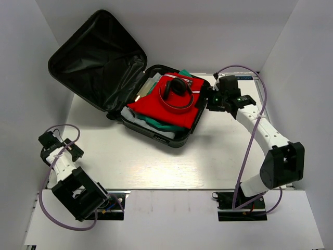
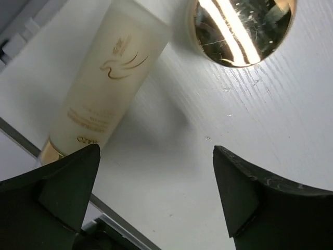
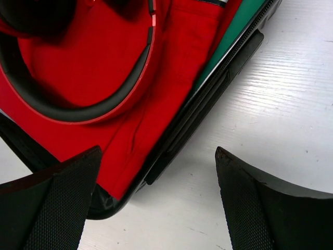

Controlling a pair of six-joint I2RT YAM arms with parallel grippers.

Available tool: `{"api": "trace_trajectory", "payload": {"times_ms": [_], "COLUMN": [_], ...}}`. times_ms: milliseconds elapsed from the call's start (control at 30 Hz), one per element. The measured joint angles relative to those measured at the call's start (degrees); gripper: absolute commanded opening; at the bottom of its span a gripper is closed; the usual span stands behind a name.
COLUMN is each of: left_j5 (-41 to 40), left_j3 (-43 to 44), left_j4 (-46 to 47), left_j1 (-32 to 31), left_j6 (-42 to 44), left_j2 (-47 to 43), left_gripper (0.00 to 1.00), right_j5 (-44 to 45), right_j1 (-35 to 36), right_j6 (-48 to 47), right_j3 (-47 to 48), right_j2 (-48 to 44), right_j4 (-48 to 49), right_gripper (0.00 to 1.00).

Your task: Pack the luggage

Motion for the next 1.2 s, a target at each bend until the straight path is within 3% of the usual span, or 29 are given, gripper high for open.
{"api": "trace_trajectory", "payload": {"times_ms": [267,433,600,900,1167,1200], "left_j5": [9.05,10.12,8.33,-3.87,-6.86,-6.51], "left_j3": [4.9,6.25,4.17,-5.62,-4.09,-3.63], "left_j4": [-1.62,-1.97,-0.31,9.99,13.77,13.81], "left_j1": [1.62,2.49,4.24,4.35,4.46,4.46], "left_j6": [14.08,21.0,22.86,23.32,20.33,20.11], "left_j2": [0.02,0.04,1.14,0.24,7.13,7.82], "left_gripper": [1.0,1.0,1.0,1.0,0.75,0.67], "right_j5": [-0.5,-0.37,0.44,0.42,0.66,0.68], "right_j1": [0.0,0.04,0.04,0.04,0.04,0.04], "right_j6": [0.92,1.66,1.7,1.57,1.27,1.27], "right_j3": [2.89,2.89,3.34,6.8,7.37,7.37], "right_j2": [3.43,3.98,4.31,7.54,7.63,7.65], "right_j4": [1.9,3.34,4.17,4.44,4.52,4.52], "right_gripper": [0.9,0.9,0.9,0.9,0.9,0.9]}}
